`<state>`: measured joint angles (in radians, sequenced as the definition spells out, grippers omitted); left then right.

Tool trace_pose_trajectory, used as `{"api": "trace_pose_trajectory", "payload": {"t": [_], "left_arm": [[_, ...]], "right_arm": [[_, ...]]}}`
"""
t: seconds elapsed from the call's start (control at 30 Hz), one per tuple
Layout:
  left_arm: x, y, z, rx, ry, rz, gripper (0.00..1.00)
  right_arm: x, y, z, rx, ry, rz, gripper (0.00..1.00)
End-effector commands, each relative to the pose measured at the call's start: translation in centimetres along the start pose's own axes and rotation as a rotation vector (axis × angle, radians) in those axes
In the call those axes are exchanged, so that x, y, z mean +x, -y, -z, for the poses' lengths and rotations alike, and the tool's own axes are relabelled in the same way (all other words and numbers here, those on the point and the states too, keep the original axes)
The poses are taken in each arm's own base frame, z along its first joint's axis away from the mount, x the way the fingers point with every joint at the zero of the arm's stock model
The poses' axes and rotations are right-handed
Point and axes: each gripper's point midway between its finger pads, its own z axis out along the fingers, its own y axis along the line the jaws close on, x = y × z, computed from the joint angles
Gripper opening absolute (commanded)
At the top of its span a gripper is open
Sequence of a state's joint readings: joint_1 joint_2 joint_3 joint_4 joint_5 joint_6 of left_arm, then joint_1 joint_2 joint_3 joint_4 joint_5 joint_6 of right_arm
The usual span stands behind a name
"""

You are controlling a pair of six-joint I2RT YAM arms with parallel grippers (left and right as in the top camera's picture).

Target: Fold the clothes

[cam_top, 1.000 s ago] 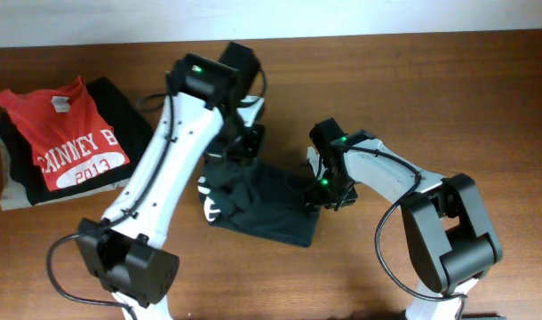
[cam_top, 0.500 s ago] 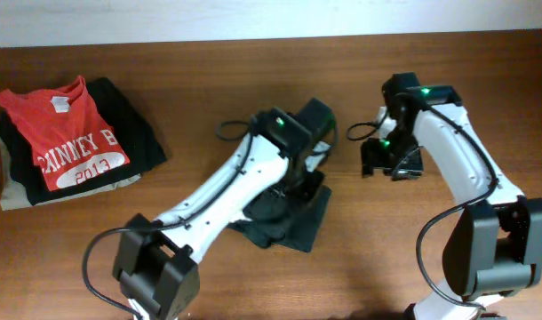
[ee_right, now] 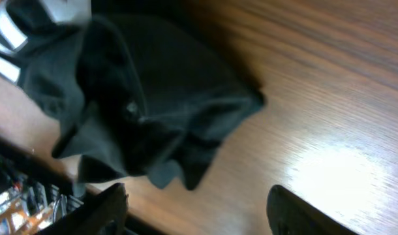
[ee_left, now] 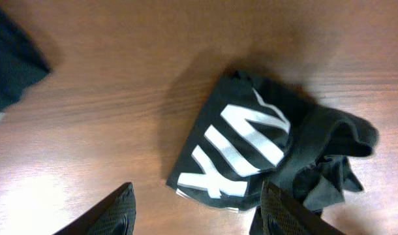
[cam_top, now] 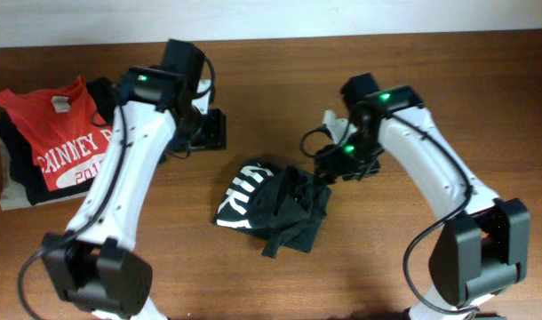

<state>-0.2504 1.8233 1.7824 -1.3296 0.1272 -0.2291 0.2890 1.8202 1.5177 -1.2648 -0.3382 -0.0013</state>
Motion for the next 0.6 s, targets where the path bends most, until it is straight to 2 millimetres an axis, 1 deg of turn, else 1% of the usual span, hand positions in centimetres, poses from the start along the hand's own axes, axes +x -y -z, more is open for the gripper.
{"api": "trace_pose_trajectory", "payload": {"t": [0.0,0.03,0.07,0.1,0.13,0.17,0.2,0.23,0.3,0.37,0.4,0.43,0.47,0.5,0.57], "left_arm": [[2.3,0.7,-4.8,0.057,-0.134,0.018,0.61],[3.0,0.8,-6.1,0.073,-0.162,0.020,0.61],[3.6,1.1,-7.2,0.089,-0.180,0.017,0.61],[4.3,1.4,-8.4,0.102,-0.190,0.007,0.61],[4.8,1.6,-9.6,0.103,-0.193,-0.006,0.61],[5.2,1.8,-10.4,0.104,-0.193,-0.016,0.63],[5.6,2.0,-11.2,0.105,-0.191,-0.028,0.67],[5.9,2.2,-12.0,0.108,-0.189,-0.040,0.68],[6.5,2.5,-13.3,0.113,-0.179,-0.058,0.70],[7.3,2.6,-15.2,0.113,-0.173,-0.075,0.70],[7.8,2.3,-16.2,0.111,-0.180,-0.073,0.70],[8.0,2.0,-16.8,0.104,-0.187,-0.072,0.70],[8.0,1.7,-17.2,0.089,-0.189,-0.072,0.70],[7.9,1.7,-17.5,0.086,-0.187,-0.071,0.70],[7.9,1.7,-17.8,0.083,-0.190,-0.045,0.70]], "right_arm": [[-1.0,-2.0,-1.4,0.078,0.020,-0.008,0.76],[-1.5,-1.8,-2.3,0.127,0.024,-0.041,0.75],[-2.0,-1.3,-2.8,0.164,0.035,-0.066,0.70],[-2.5,-1.1,-3.6,0.178,0.040,-0.073,0.58],[-2.6,-0.8,-4.3,0.181,0.024,-0.078,0.39],[-2.5,-0.5,-4.9,0.189,0.004,-0.086,0.29],[-2.4,0.2,-5.5,0.214,-0.013,-0.095,0.21],[-2.2,1.4,-5.9,0.273,-0.029,-0.125,0.04],[-1.1,3.2,-5.2,0.387,-0.053,-0.183,0.04],[1.0,6.0,-2.4,0.565,-0.062,-0.307,0.04],[2.0,7.4,-0.9,0.636,-0.069,-0.341,0.04],[2.5,8.2,-0.3,0.665,-0.089,-0.352,0.04],[3.1,9.0,-0.1,0.681,-0.112,-0.360,0.08],[3.4,9.4,-0.2,0.681,-0.131,-0.350,0.15],[3.8,11.1,-0.5,0.680,-0.134,-0.390,0.32]]}}
